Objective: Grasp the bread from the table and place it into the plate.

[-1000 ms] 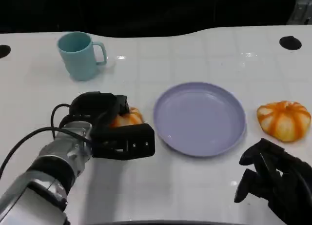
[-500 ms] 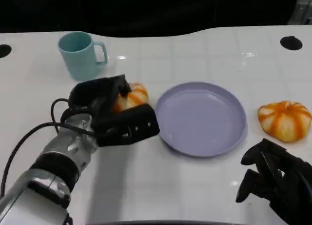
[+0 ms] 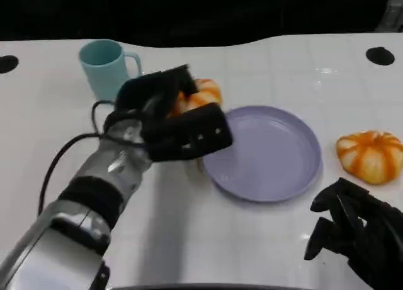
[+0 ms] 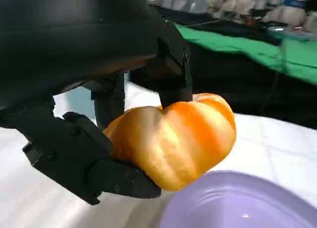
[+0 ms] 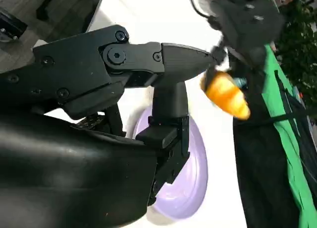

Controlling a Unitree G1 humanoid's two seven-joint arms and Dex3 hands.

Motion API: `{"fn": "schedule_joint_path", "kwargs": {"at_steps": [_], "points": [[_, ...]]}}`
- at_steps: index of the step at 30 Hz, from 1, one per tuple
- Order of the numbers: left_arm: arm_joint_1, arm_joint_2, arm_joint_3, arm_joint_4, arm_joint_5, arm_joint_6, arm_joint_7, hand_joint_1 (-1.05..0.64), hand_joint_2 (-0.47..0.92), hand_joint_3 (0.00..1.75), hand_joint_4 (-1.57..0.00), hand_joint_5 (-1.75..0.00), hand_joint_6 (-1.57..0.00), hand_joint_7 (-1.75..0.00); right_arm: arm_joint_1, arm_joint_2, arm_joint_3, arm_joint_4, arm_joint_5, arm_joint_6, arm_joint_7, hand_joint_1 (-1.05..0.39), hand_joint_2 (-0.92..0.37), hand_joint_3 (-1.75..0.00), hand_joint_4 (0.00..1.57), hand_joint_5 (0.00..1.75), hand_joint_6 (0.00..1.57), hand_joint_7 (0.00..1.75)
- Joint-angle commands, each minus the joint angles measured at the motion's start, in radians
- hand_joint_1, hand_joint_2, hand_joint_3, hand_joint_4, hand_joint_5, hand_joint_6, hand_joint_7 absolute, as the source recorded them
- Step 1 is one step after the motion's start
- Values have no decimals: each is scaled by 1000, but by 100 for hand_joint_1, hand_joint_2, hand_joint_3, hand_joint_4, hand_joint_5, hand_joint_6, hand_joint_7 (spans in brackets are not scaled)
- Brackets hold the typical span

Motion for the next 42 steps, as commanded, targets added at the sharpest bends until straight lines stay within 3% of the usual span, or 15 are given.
{"fn": "schedule_joint_path", "kwargs": {"at_steps": [1, 3, 6, 11, 17, 23, 26, 31, 34, 38, 39, 40, 41, 42], "points": [[-51, -25, -46, -4, 30, -58, -13, -26, 79, 48, -91, -175, -80, -125, 2, -5, -5, -8, 4, 6, -9, -44, -92, -41, 64, 175, 48, 163], [-60, -43, -62, 10, 39, -59, -30, -28, 87, 29, -90, -175, -89, -77, 4, -3, -6, -13, 9, 10, -12, -44, -92, -40, 64, 175, 48, 163], [-74, -70, -87, 28, 56, -52, -36, -30, 92, 23, -89, -175, -97, -54, 6, -5, -6, -12, 10, 5, -7, -44, -92, -40, 64, 175, 48, 163], [-92, -104, -91, 57, 49, -53, -53, -31, 92, 26, -87, -175, -102, -56, 11, -5, -5, -10, 10, -5, 1, -44, -92, -41, 63, 175, 47, 163], [-122, -152, -101, 113, 53, -28, -55, -29, 92, 18, -84, -175, -94, -46, 14, -4, -1, -17, 7, -5, -3, -45, -92, -41, 63, 175, 48, 163], [-131, -192, -107, 165, 51, 10, -86, -34, 92, 25, -74, -174, -97, -48, 18, -2, 4, -22, 7, -5, -7, -45, -92, -42, 62, 175, 46, 162], [-131, -199, -113, 177, 55, 16, -96, -34, 92, 23, -71, -174, -86, -41, 21, 0, 6, -26, 7, -6, -9, -44, -92, -41, 61, 175, 46, 162], [-125, -210, -113, 198, 53, 17, -88, -30, 92, 16, -70, -174, -79, -32, 25, 1, 6, -28, 11, -11, -4, -45, -92, -41, 61, 175, 45, 162], [-123, -213, -110, 206, 49, 13, -91, -31, 91, 8, -66, -172, -87, -31, 26, 0, 7, -30, 9, -11, -3, -45, -92, -41, 61, 175, 46, 162], [-131, -213, -113, 211, 48, 20, -129, -36, 90, 1, -62, -160, -89, -21, 27, -2, 8, -29, 9, -13, 0, -45, -92, -41, 61, 175, 46, 162], [-134, -211, -115, 211, 49, 23, -144, -35, 91, 7, -54, -143, -72, -11, 26, -2, 8, -28, 7, -14, 0, -45, -92, -41, 61, 175, 46, 162], [-136, -209, -120, 211, 53, 25, -160, -38, 92, 14, -44, -105, -56, -5, 26, 0, 7, -27, 10, -13, 0, -45, -92, -41, 61, 175, 46, 162], [-137, -206, -123, 210, 55, 26, -171, -41, 92, 17, -42, -73, -50, -2, 26, 2, 6, -27, 13, -12, -1, -45, -92, -41, 61, 175, 46, 162], [-138, -205, -125, 208, 56, 26, -176, -43, 92, 19, -43, -54, -46, -1, 26, 4, 5, -26, 15, -11, -2, -45, -92, -41, 61, 175, 46, 162]]}}
